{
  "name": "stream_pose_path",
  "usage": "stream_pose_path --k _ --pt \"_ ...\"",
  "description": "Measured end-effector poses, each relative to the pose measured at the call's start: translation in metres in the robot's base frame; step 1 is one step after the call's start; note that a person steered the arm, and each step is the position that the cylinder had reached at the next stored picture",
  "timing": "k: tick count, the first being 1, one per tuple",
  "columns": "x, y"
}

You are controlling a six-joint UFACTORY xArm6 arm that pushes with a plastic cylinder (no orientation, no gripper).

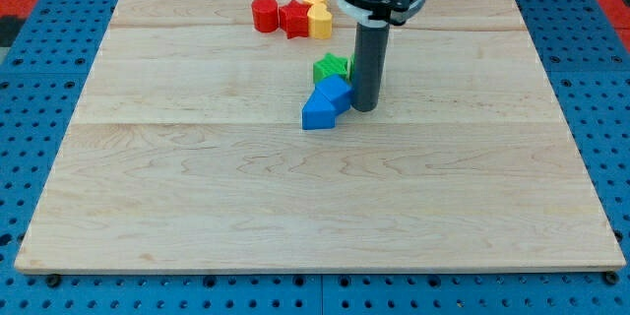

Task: Push the blue triangle to the left of the blue cube

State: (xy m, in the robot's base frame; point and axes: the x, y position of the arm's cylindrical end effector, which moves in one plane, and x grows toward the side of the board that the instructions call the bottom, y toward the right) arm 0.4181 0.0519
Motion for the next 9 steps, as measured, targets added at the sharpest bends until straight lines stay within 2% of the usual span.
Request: stream_pose_path --k 1,2,3,4,7,9 --pt "0.009 0.003" --pt "0.061 0.014" --pt "0.078 -0.021" --pt "0.062 -0.061" --pt "0.015 -0.061" --pt "0.013 -0.061"
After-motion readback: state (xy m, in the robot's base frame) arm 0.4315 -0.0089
